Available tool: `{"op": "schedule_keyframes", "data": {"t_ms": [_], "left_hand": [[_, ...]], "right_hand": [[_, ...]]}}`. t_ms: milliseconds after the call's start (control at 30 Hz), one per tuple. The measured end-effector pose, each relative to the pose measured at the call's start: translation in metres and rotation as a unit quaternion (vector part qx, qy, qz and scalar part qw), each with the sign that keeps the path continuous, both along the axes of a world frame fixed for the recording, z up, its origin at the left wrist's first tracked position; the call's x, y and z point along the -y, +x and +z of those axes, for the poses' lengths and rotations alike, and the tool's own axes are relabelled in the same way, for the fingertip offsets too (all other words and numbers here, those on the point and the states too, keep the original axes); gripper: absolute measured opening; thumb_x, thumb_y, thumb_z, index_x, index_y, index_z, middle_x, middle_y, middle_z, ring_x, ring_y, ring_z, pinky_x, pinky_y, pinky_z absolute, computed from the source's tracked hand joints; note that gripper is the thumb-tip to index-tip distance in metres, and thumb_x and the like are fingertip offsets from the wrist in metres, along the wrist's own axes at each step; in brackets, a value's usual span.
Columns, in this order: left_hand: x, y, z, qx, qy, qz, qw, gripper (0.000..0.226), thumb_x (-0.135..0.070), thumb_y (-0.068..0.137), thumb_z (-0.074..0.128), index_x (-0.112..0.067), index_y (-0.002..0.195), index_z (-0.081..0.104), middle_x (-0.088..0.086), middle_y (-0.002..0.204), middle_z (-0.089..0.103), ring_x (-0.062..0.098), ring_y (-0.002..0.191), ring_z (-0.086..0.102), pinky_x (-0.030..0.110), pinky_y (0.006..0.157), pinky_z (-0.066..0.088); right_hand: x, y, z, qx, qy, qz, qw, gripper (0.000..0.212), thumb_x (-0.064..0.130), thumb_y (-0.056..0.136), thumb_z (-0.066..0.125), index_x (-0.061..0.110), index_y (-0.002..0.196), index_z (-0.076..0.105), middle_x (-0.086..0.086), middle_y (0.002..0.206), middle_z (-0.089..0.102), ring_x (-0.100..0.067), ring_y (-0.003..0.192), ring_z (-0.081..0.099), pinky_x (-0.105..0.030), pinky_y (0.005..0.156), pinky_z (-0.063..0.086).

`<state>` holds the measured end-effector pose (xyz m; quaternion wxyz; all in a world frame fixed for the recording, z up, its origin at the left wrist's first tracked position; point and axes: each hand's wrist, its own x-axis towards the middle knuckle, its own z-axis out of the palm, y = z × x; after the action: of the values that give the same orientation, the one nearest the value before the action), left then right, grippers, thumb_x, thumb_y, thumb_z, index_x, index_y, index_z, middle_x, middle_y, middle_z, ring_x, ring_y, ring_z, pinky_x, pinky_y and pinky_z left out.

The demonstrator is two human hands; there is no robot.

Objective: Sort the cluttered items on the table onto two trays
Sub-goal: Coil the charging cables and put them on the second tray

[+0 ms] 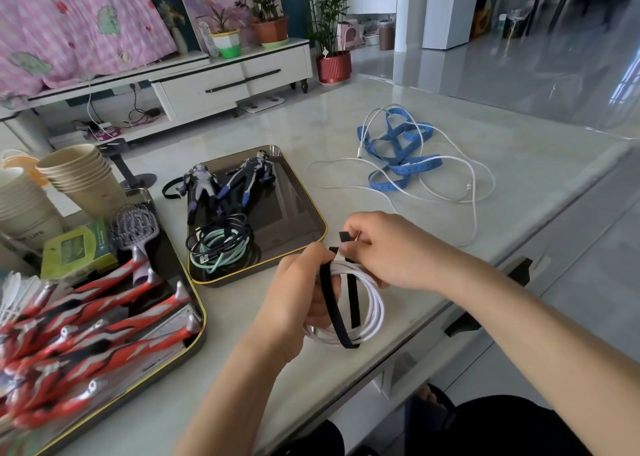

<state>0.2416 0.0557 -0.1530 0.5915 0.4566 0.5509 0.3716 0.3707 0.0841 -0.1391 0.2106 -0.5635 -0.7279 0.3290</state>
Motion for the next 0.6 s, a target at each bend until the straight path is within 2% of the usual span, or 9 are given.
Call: {"op": "schedule_keyframes", "data": {"t_ms": [67,133,200,233,333,367,467,533,600], "left_hand": [[0.0,0.0,0.0,0.009,-0.001,0.006,1.0,0.042,-0.017,0.09,0.039,-0.009,0.049,0.039,-0.003,0.035,0.039,0.008,0.031,0.019,0.014,0.038,0.012],[0.001,0.0,0.001,0.025,0.007,0.002,1.0,0.05,-0.015,0.091,0.039,-0.012,0.042,0.044,-0.001,0.035,0.046,0.007,0.027,0.023,0.012,0.035,0.014],[0.002,0.002,0.003,0.034,0.021,-0.006,0.999,0.059,-0.014,0.093,0.036,-0.016,0.036,0.048,-0.002,0.032,0.043,0.005,0.026,0.023,0.011,0.034,0.013],[0.002,0.002,0.004,0.037,0.029,-0.001,0.999,0.058,-0.013,0.094,0.036,-0.017,0.038,0.05,-0.002,0.031,0.041,0.005,0.027,0.022,0.011,0.034,0.013],[-0.002,0.001,-0.001,0.054,0.04,0.06,0.996,0.029,-0.014,0.096,0.04,-0.014,0.068,0.046,-0.01,0.035,0.034,0.005,0.031,0.02,0.011,0.034,0.014],[-0.004,0.0,-0.004,0.058,0.043,0.08,0.994,0.025,-0.015,0.096,0.044,-0.013,0.071,0.044,-0.01,0.037,0.031,0.006,0.033,0.02,0.011,0.035,0.015],[-0.008,0.0,-0.013,0.053,0.078,0.117,0.989,0.03,-0.021,0.094,0.051,-0.011,0.067,0.042,-0.005,0.044,0.029,0.009,0.036,0.023,0.013,0.038,0.017],[-0.008,0.0,-0.015,0.035,0.105,0.127,0.986,0.03,-0.025,0.092,0.054,-0.008,0.07,0.044,0.001,0.051,0.032,0.015,0.045,0.03,0.02,0.043,0.024],[-0.008,0.0,-0.016,0.013,0.128,0.127,0.984,0.035,-0.027,0.092,0.054,-0.008,0.065,0.042,-0.001,0.05,0.034,0.016,0.046,0.032,0.021,0.044,0.028]], "right_hand": [[0.003,-0.006,-0.002,0.048,0.045,-0.004,0.998,0.027,0.022,0.097,0.045,0.019,0.07,0.04,0.002,0.065,0.049,-0.01,0.054,0.045,-0.024,0.048,0.03],[0.005,-0.009,-0.004,0.024,0.043,-0.017,0.999,0.024,0.023,0.097,0.044,0.016,0.074,0.043,0.001,0.063,0.053,-0.011,0.056,0.049,-0.024,0.05,0.033],[0.005,-0.012,-0.006,-0.01,0.033,-0.036,0.999,0.02,0.022,0.097,0.042,0.012,0.081,0.048,0.0,0.055,0.057,-0.012,0.053,0.054,-0.027,0.053,0.037],[0.004,-0.013,-0.007,-0.013,0.034,-0.045,0.998,0.018,0.023,0.097,0.042,0.012,0.084,0.049,0.0,0.055,0.057,-0.014,0.054,0.055,-0.028,0.055,0.038],[0.001,-0.015,-0.01,-0.022,0.049,-0.07,0.996,0.017,0.024,0.097,0.042,0.012,0.086,0.048,0.001,0.063,0.051,-0.022,0.066,0.055,-0.028,0.058,0.039],[0.0,-0.016,-0.011,-0.033,0.054,-0.078,0.995,0.018,0.024,0.097,0.042,0.012,0.085,0.047,0.001,0.065,0.049,-0.024,0.068,0.054,-0.027,0.056,0.037],[-0.002,-0.018,-0.014,-0.061,0.065,-0.1,0.991,0.02,0.025,0.097,0.044,0.01,0.085,0.047,-0.002,0.066,0.05,-0.024,0.066,0.054,-0.026,0.053,0.035],[-0.003,-0.019,-0.015,-0.072,0.071,-0.107,0.989,0.019,0.025,0.097,0.044,0.01,0.087,0.047,-0.003,0.067,0.051,-0.023,0.065,0.054,-0.025,0.053,0.036],[-0.004,-0.019,-0.016,-0.075,0.078,-0.115,0.988,0.018,0.026,0.097,0.044,0.011,0.088,0.047,-0.002,0.068,0.051,-0.021,0.065,0.053,-0.022,0.05,0.034]]}}
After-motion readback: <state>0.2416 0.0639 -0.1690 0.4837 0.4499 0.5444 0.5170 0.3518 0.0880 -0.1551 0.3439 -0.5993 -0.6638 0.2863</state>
